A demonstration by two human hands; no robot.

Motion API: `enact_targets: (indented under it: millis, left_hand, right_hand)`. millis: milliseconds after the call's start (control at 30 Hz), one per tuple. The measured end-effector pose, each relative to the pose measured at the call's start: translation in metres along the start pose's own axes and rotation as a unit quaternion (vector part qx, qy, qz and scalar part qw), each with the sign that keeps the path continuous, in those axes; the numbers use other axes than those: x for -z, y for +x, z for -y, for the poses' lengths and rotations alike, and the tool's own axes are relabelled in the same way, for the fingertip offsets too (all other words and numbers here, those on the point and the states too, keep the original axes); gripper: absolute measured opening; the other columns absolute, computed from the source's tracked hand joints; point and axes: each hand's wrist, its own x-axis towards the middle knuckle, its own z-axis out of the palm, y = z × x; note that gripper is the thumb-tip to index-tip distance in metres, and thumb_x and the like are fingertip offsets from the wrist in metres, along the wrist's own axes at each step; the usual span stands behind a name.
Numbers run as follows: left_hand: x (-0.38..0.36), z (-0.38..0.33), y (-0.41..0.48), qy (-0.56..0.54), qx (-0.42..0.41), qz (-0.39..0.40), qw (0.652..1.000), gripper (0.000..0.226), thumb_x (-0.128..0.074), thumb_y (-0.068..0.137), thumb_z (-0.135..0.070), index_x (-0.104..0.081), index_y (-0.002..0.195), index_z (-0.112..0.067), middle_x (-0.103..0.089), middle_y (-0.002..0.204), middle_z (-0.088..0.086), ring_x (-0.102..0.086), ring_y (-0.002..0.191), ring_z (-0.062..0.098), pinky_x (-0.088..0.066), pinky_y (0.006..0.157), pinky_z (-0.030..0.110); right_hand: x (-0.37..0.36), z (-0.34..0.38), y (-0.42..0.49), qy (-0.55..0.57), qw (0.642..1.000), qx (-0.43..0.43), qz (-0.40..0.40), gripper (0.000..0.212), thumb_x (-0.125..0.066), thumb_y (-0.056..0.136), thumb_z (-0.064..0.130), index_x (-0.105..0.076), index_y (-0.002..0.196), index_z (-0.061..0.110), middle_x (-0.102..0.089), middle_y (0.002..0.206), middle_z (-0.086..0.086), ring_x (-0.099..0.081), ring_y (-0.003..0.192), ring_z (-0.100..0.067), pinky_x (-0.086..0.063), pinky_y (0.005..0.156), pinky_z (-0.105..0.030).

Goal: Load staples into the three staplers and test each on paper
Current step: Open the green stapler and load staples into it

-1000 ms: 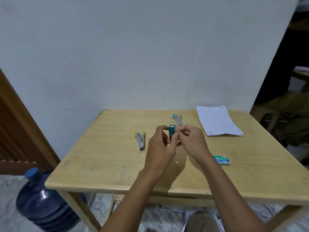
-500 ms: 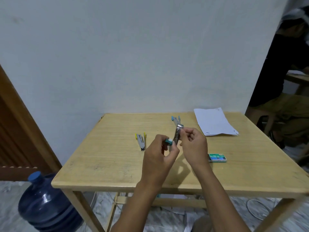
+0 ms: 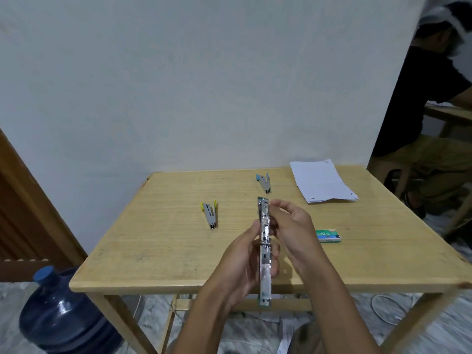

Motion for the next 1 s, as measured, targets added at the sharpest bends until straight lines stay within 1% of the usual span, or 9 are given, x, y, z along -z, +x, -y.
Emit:
enact_targets:
  millis: [100, 200, 300, 400, 533, 633, 667, 800, 1000]
  left_hand:
    - [-0.001, 0.001, 0.001, -0.038, -0.029, 0.005, 0.999, 0.035, -0.044, 0.097, -0.040, -0.051, 0.085, -0.008, -0.043, 0.056, 0.002, -0.030, 0.034, 0.009, -0.026, 0.041, 0.022]
    - [0.001, 0.003, -0.001, -0.077, -0.031, 0.001, 0.997, 0.037, -0.046, 0.098, -0.039, -0.048, 0.074, -0.011, -0.038, 0.053, -0.002, -0.025, 0.035, 0.007, -0.022, 0.041, 0.022]
    - [0.003, 0.003, -0.003, -0.081, -0.028, -0.005, 0.996, 0.040, -0.048, 0.097, -0.040, -0.049, 0.069, -0.012, -0.037, 0.053, -0.002, -0.025, 0.035, 0.007, -0.020, 0.042, 0.022]
    - [0.003, 0.002, -0.006, -0.068, -0.030, -0.005, 0.997, 0.039, -0.048, 0.097, -0.040, -0.051, 0.070, -0.012, -0.037, 0.055, -0.001, -0.025, 0.037, 0.008, -0.017, 0.045, 0.024]
    - [0.002, 0.000, -0.008, -0.068, -0.029, -0.013, 0.997, 0.038, -0.048, 0.098, -0.038, -0.051, 0.075, -0.007, -0.038, 0.057, 0.001, -0.027, 0.036, 0.008, -0.019, 0.042, 0.023]
    - [0.000, 0.000, -0.007, -0.112, -0.035, -0.039, 0.992, 0.032, -0.047, 0.099, -0.033, -0.058, 0.109, -0.005, -0.041, 0.057, 0.000, -0.030, 0.035, 0.007, -0.022, 0.039, 0.021]
    - [-0.001, -0.001, -0.007, -0.124, -0.035, -0.050, 0.990, 0.032, -0.047, 0.099, -0.032, -0.059, 0.112, -0.005, -0.041, 0.057, 0.001, -0.031, 0.034, 0.007, -0.023, 0.038, 0.021]
    - [0.003, -0.002, -0.006, -0.160, -0.037, -0.089, 0.982, 0.029, -0.050, 0.098, -0.032, -0.059, 0.090, -0.005, -0.041, 0.055, 0.001, -0.031, 0.036, 0.009, -0.025, 0.038, 0.021]
    - [0.015, -0.012, -0.006, -0.151, -0.049, -0.120, 0.980, 0.024, -0.055, 0.093, -0.035, -0.058, 0.089, -0.012, -0.052, 0.066, 0.000, -0.042, 0.049, 0.011, -0.034, 0.046, 0.022]
  right_hand:
    - [-0.004, -0.005, -0.011, -0.120, 0.986, 0.111, -0.027, 0.006, -0.064, 0.094, 0.020, -0.064, 0.100, 0.023, -0.071, 0.072, 0.007, -0.063, 0.060, -0.006, -0.050, 0.062, -0.022]
    - [0.001, -0.010, -0.021, -0.227, 0.948, 0.220, -0.019, 0.017, -0.058, 0.098, 0.025, -0.066, 0.100, 0.039, -0.070, 0.086, 0.018, -0.065, 0.079, -0.001, -0.050, 0.071, -0.016]
    - [0.004, -0.012, -0.027, -0.300, 0.920, 0.254, 0.007, 0.021, -0.056, 0.099, 0.030, -0.066, 0.111, 0.044, -0.069, 0.098, 0.022, -0.064, 0.092, -0.002, -0.051, 0.075, -0.021]
    - [0.005, -0.011, -0.026, -0.344, 0.895, 0.283, -0.001, 0.023, -0.057, 0.097, 0.032, -0.064, 0.115, 0.044, -0.067, 0.102, 0.021, -0.063, 0.093, -0.003, -0.051, 0.074, -0.024]
    - [0.006, -0.008, -0.026, -0.371, 0.878, 0.302, 0.014, 0.017, -0.060, 0.095, 0.029, -0.066, 0.109, 0.037, -0.064, 0.101, 0.020, -0.061, 0.092, -0.003, -0.047, 0.072, -0.023]
    - [0.002, -0.010, -0.028, -0.377, 0.874, 0.305, 0.030, 0.010, -0.063, 0.092, 0.027, -0.067, 0.098, 0.034, -0.062, 0.097, 0.019, -0.061, 0.092, -0.004, -0.044, 0.072, -0.020]
    - [0.001, -0.012, -0.029, -0.376, 0.874, 0.307, 0.033, 0.009, -0.064, 0.091, 0.027, -0.067, 0.095, 0.034, -0.062, 0.096, 0.019, -0.062, 0.092, -0.005, -0.045, 0.072, -0.021]
    - [0.003, -0.017, -0.035, -0.339, 0.872, 0.354, 0.025, 0.011, -0.068, 0.087, 0.015, -0.064, 0.085, 0.025, -0.062, 0.089, 0.015, -0.062, 0.087, -0.009, -0.044, 0.074, -0.017]
    - [0.001, -0.030, -0.037, -0.323, 0.828, 0.455, 0.051, 0.003, -0.071, 0.082, 0.012, -0.071, 0.084, 0.014, -0.070, 0.093, 0.009, -0.063, 0.094, -0.004, -0.044, 0.082, -0.016]
